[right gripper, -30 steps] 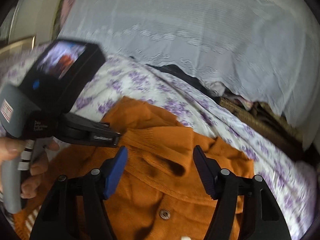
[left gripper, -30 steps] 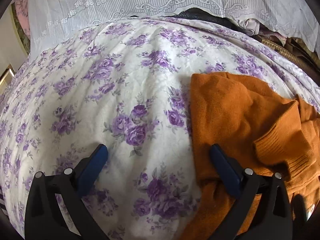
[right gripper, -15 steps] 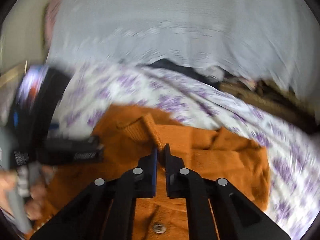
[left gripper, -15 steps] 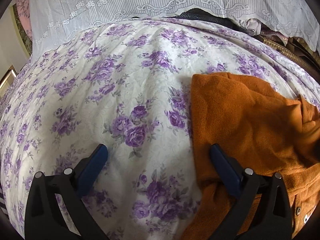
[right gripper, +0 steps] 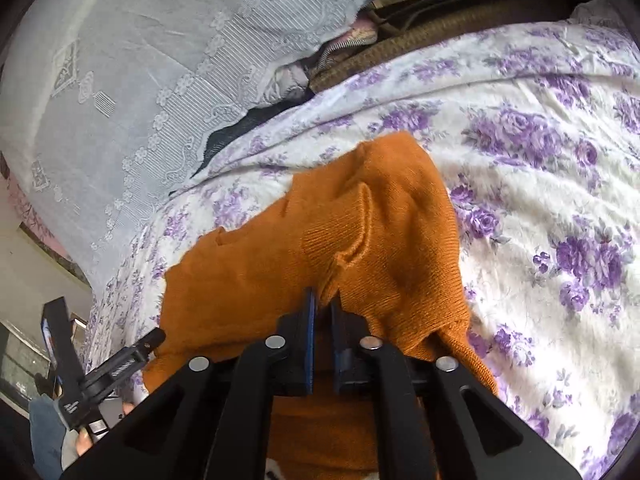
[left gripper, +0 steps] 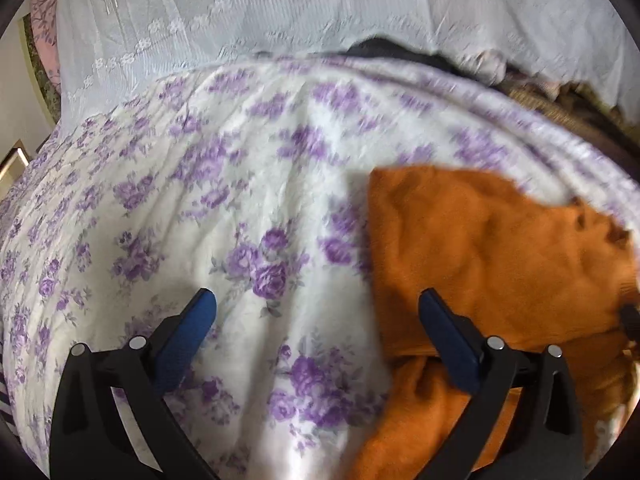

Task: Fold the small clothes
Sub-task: 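Release the folded edge with the right tool and smooth the cardigan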

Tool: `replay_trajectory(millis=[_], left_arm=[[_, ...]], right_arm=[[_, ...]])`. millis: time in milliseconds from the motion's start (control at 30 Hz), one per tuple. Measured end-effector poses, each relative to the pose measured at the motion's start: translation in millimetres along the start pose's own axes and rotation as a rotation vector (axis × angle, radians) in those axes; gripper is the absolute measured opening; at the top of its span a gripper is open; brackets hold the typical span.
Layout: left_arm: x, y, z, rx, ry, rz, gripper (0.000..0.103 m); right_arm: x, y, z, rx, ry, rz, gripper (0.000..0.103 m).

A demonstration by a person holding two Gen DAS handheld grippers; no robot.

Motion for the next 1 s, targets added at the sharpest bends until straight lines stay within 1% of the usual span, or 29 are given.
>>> replay_trajectory(millis=[33, 67, 100, 133, 200, 233, 300, 333, 367, 400, 433, 467, 500, 533, 600, 633, 667, 700, 767, 800, 867, 900, 933, 967, 1000], left_arm=[[-3, 9, -1, 0.032, 0.004, -0.026, 0.099], [-5, 16, -2, 0.047, 0.005, -0.049, 0.099], [-9, 27, -4, 0.058, 0.004, -0.089, 0.099], [-12, 34, -7, 0.064, -0.002, -0.112, 0.099], [-18, 43, -19, 0.097, -0.03, -0.137, 0.099], [-22, 44, -28, 0.131, -0.038, -0.129, 0.099], [-26, 43, -44, 0.21, -0.052, -0.102, 0.099], [-25, 40, -58, 0.266, -0.087, -0.076, 0.099], [-23, 35, -69, 0.288, -0.127, -0.054, 0.099], [-20, 26, -80, 0.288, -0.17, -0.031, 0.099], [-14, 8, -90, 0.256, -0.217, 0.009, 0.099], [-5, -13, -97, 0.23, -0.249, 0.066, 0.099], [-1, -26, -101, 0.237, -0.256, 0.102, 0.099], [-7, -21, -98, 0.253, -0.225, 0.079, 0.099], [-8, -19, -96, 0.266, -0.216, 0.089, 0.099], [-8, -19, -93, 0.261, -0.2, 0.08, 0.099], [-9, -14, -89, 0.26, -0.18, 0.068, 0.098], [-10, -9, -84, 0.27, -0.164, 0.055, 0.098], [-10, 9, -73, 0.301, -0.131, 0.013, 0.098], [-7, 15, -69, 0.304, -0.131, 0.004, 0.098], [2, 15, -66, 0.277, -0.147, 0.022, 0.098], [8, 9, -66, 0.258, -0.164, 0.061, 0.099], [16, -3, -71, 0.247, -0.188, 0.121, 0.099], [22, -12, -75, 0.256, -0.196, 0.159, 0.099], [19, -10, -74, 0.26, -0.181, 0.137, 0.099]], right_arm=[[-1, 4, -2, 0.013, -0.007, -0.013, 0.031], [-7, 10, -6, 0.036, -0.017, -0.04, 0.033], [-13, 23, -12, 0.089, -0.028, -0.109, 0.034], [-20, 33, -15, 0.117, -0.027, -0.15, 0.033], [-32, 39, -11, 0.123, -0.009, -0.198, 0.033], [-36, 34, -5, 0.109, 0.013, -0.187, 0.033], [-39, 16, 13, 0.035, 0.048, -0.146, 0.033], [-40, 10, 18, 0.017, 0.06, -0.133, 0.033], [-41, -1, 24, 0.01, 0.082, -0.111, 0.033], [-41, -14, 26, 0.022, 0.115, -0.075, 0.035], [-40, -27, 24, 0.041, 0.136, -0.04, 0.037], [-37, -36, 16, 0.062, 0.135, -0.006, 0.038], [-30, -48, 2, 0.049, 0.09, 0.045, 0.038], [-30, -48, 0, 0.018, 0.065, 0.038, 0.038], [-33, -40, 3, -0.001, 0.055, 0.021, 0.038], [-32, -37, 5, 0.01, 0.067, 0.013, 0.038], [-29, -32, 8, 0.037, 0.085, 0.005, 0.045], [-25, -25, 16, 0.068, 0.121, 0.005, 0.059], [-21, -20, 36, 0.091, 0.212, 0.024, 0.072], [-16, -18, 47, 0.129, 0.283, 0.034, 0.075], [-11, -18, 53, 0.181, 0.347, 0.043, 0.076], [-6, -22, 48, 0.222, 0.365, 0.075, 0.076], [0, -29, 42, 0.242, 0.361, 0.119, 0.078], [8, -37, 32, 0.25, 0.353, 0.168, 0.082], [11, -41, 29, 0.251, 0.367, 0.177, 0.082]])
Point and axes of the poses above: each gripper's, at about its wrist camera, not at the fingertips, and y roughly against the way its jaws point, z to its left, x to its underside, the point moved 7 cm from there along -y, roughly the way its jaws point, and after that the axes turned 15 degrees about -x, right-handed, at the moved point
